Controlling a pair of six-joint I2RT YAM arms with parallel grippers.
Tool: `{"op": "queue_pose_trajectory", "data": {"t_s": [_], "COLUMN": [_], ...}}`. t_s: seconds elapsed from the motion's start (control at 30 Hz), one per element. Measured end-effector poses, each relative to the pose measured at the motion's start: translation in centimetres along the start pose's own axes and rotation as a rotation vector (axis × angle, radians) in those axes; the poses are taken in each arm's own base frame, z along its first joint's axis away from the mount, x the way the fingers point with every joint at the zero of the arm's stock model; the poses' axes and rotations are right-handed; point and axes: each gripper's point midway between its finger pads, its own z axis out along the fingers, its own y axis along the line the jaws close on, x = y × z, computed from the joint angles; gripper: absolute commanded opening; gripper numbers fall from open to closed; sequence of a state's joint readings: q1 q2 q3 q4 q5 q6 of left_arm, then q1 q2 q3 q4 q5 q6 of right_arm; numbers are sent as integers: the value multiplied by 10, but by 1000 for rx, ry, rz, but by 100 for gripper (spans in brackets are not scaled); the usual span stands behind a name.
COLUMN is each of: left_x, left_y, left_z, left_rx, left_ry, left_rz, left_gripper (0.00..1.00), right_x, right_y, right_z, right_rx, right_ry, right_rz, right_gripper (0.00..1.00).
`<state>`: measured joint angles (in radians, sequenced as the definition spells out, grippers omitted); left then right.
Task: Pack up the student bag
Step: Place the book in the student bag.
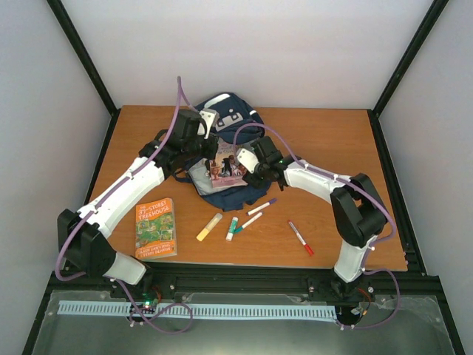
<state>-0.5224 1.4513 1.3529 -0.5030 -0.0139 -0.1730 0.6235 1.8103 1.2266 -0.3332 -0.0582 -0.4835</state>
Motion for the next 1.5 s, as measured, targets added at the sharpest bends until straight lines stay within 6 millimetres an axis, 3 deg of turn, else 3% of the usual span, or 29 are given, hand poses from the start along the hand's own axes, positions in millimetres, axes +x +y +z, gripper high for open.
{"op": "queue_pose_trajectory", "data": {"t_s": [0.23,0.6,0.93,1.2,1.5], "left_x": [0,1,1,1,0], "left_y": [0,0,1,1,2], "left_z": [0,-1,-3,-3,-3], "left_rx": [0,-1,-1,-2,-5], "left_ry": [2,4,2,3,3], "left_rz": [0,-1,-1,-2,-6], "left_gripper": [1,1,1,1,1], "right_x": [3,21,6,-3,-5], "right_y": [5,24,-3,-26,-38], "right_z": [2,35,42,60,62], "right_rx": [-19,-79,61,161,229], "right_ry": [7,63,62,72,73], "right_rz": [-31,-59,-51,-51,-50], "right_gripper": [63,65,53,52,50]}}
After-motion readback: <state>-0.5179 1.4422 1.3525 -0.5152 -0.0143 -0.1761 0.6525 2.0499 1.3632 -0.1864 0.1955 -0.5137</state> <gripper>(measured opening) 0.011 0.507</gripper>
